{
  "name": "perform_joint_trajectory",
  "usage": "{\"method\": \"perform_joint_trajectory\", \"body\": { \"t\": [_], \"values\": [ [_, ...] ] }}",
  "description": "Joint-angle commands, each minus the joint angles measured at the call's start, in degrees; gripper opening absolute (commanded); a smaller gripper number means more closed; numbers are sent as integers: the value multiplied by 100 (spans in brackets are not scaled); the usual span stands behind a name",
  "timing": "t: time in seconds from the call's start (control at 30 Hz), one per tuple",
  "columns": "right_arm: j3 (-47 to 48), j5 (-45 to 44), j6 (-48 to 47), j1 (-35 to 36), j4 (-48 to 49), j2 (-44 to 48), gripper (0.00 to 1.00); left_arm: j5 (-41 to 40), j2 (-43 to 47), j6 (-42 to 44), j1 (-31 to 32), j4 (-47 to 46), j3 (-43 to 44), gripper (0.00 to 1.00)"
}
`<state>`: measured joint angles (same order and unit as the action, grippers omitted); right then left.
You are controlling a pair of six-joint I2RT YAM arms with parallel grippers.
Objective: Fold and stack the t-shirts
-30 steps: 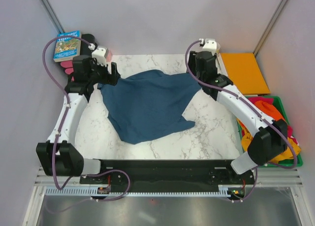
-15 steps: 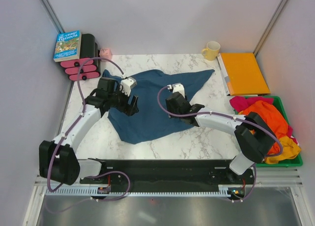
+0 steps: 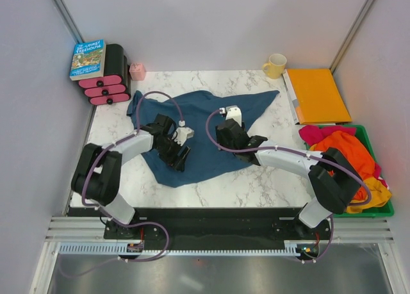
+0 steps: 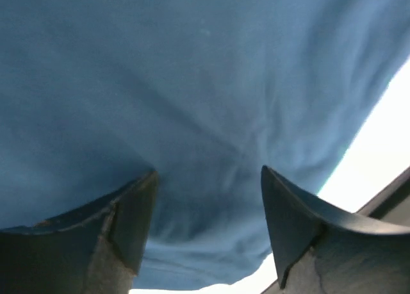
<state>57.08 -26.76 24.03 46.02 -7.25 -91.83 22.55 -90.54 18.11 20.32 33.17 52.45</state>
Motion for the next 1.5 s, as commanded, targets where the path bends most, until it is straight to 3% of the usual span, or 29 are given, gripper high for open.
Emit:
{"method": "perform_joint_trajectory", "body": {
  "t": [0.0,0.27,0.53,0.77,0.87,0.9,1.03,1.2,1.33,1.47],
  "values": [
    [-65,-232,128,39,145,323,67,-915,-665,-9,-10,-99,371,73],
    [-100,-523,93,30,22,482,71,-2647,-1579,254,-133,-372,828,70],
    [-180,-716,154,39,56,508,72,-3098,-2212,334,-844,-416,2163,70],
    [-285,-742,251,30,162,473,72,-3704,-2916,185,-924,-434,3946,72],
    [-346,-725,277,39,197,543,72,-3784,-2908,-26,-968,-627,4282,73],
    [-355,-725,277,39,197,561,72,-3758,-2786,-105,-986,-932,4213,73],
    [-495,-628,330,30,267,710,72,-2286,-1400,-536,-1082,-1672,3064,77],
    [-645,-602,365,39,311,798,72,-709,202,-73,-943,-1200,1516,79],
    [-716,-593,392,39,355,816,72,-891,546,324,-626,-594,611,78],
    [-698,-558,444,47,390,720,72,-919,266,448,-538,-303,398,76]
  ]
}}
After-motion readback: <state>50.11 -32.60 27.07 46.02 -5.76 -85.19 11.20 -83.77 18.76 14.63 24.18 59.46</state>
